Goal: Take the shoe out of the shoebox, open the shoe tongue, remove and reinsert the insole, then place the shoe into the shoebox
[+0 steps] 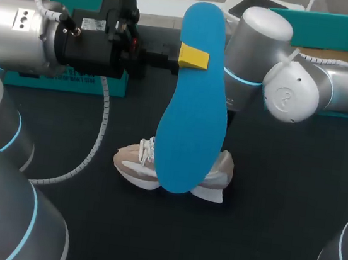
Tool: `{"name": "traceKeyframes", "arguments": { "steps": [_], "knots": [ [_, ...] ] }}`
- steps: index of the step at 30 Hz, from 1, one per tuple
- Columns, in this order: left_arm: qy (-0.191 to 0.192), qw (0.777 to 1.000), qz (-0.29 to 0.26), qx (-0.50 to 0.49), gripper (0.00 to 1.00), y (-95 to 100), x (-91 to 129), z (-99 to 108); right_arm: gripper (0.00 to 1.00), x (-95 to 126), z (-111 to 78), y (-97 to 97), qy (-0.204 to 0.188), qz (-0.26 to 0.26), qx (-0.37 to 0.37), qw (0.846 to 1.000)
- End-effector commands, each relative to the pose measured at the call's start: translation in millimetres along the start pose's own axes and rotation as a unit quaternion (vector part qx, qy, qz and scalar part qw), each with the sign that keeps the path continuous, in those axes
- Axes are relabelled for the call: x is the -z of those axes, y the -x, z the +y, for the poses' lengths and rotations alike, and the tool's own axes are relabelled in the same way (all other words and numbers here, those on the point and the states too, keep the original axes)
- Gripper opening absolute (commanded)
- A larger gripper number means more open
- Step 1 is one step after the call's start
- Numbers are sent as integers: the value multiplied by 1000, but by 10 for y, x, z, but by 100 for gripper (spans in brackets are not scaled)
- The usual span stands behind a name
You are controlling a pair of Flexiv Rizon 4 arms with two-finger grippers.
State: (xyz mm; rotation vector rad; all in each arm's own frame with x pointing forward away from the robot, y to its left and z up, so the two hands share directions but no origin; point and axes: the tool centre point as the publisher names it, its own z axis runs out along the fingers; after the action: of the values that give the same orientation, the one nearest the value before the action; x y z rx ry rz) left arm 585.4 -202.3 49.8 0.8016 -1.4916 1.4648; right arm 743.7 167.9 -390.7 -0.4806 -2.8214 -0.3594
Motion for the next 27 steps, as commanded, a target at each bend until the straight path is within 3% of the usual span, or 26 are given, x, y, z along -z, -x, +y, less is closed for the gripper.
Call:
{"name": "traceKeyframes", "arguments": {
  "steps": [1,4,7,9,23,27],
  "knots": [
    [1,1000,0,0,0,13,-16,-8,0,165,-208,-206,74,16,-145,987],
    [1,1000,0,0,0,13,-16,-8,0,283,-162,-353,138,-72,-220,963],
    [1,1000,0,0,0,13,-16,-8,0,259,-144,-400,210,-148,-269,928],
    [1,1000,0,0,0,13,-16,-8,0,249,-141,-413,230,-181,-297,909],
    [1,1000,0,0,0,13,-16,-8,0,249,-141,-413,230,-181,-297,909],
    [1,1000,0,0,0,13,-16,-8,0,226,-113,-300,268,-195,-360,872]
  ]
}}
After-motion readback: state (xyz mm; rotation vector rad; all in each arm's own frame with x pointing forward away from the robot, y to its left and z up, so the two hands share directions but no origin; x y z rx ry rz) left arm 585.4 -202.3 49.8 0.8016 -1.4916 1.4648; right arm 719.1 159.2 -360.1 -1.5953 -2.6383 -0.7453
